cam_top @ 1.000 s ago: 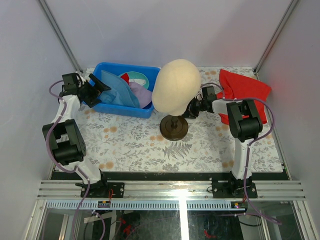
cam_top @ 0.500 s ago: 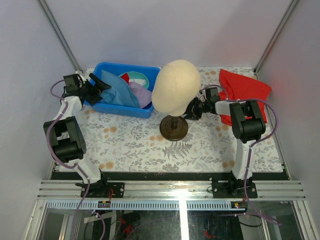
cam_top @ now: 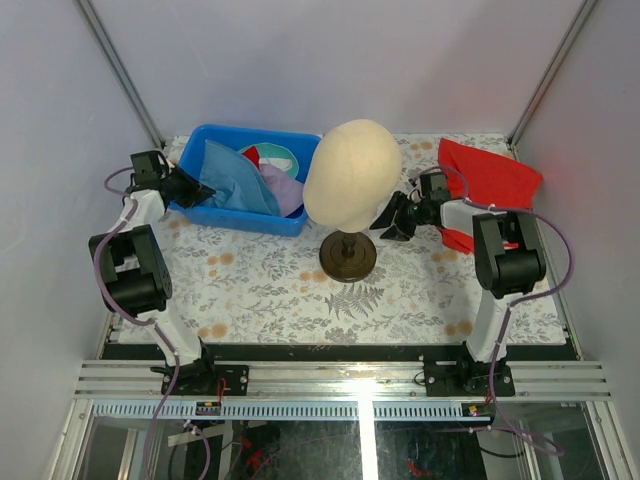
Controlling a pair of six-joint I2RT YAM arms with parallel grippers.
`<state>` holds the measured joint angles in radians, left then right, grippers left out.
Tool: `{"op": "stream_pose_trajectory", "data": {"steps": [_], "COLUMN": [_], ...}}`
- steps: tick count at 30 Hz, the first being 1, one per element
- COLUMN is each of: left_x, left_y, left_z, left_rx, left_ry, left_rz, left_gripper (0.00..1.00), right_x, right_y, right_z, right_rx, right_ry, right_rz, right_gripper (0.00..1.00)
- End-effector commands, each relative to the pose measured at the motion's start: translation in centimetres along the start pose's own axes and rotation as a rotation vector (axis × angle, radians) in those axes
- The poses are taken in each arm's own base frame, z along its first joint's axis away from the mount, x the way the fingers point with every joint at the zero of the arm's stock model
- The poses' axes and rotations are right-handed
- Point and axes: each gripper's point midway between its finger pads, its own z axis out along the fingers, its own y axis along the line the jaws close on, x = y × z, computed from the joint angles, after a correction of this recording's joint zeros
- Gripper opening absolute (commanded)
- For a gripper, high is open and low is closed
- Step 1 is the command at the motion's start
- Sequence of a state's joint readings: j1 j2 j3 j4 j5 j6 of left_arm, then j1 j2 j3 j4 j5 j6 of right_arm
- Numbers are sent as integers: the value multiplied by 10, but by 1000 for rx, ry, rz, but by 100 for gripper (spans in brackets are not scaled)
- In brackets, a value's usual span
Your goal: Stack the hats
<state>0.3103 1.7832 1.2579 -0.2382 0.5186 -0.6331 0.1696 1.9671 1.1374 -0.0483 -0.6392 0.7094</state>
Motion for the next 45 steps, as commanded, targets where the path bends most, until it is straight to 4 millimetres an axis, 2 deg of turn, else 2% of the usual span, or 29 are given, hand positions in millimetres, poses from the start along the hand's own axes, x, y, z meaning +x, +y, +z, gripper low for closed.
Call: {"op": "stream_pose_trajectory", "data": {"steps": [1, 7, 10, 12, 14, 17, 22, 28, 32, 35, 39, 41, 45], "left_x": [-23, -43, -43, -42, -45, -46, -30, 0, 15, 29, 50, 55, 63], "left_y": [-51, -115, -138, -161, -186, -220, -276, -324, -360, -392, -428, -436, -437], "left_z": [-30, -80, -95, -111, -131, -160, -211, -264, -302, -327, -359, -368, -373], "left_rx": [89, 174, 209, 252, 313, 405, 568, 729, 894, 1001, 1093, 1115, 1122], "left_ry": [-31, -60, -46, -63, -81, -70, 15, 151, 238, 321, 404, 419, 434], "left_rz": [29, -16, -79, -88, -99, -113, -98, -116, -118, -99, -31, -21, -36], "left_gripper": [0, 0, 0, 0, 0, 0, 0, 0, 0, 0, 0, 0, 0], "right_x": [-20, -43, -55, -62, -68, -70, -54, -15, 9, 22, 26, 25, 24], "right_y": [28, 78, 95, 104, 122, 164, 246, 324, 359, 375, 391, 397, 412], "right_z": [-45, -111, -150, -178, -208, -248, -296, -321, -340, -348, -353, -355, -359], "right_rx": [33, 41, 85, 121, 114, 16, -230, -576, -798, -926, -973, -989, -1017], "right_ry": [-125, -331, -466, -570, -680, -795, -841, -642, -523, -414, -369, -355, -337], "right_rz": [-129, -301, -368, -406, -452, -524, -684, -750, -763, -732, -730, -729, -732], "right_gripper": [56, 58, 61, 63, 65, 66, 67, 66, 66, 66, 66, 66, 67]}}
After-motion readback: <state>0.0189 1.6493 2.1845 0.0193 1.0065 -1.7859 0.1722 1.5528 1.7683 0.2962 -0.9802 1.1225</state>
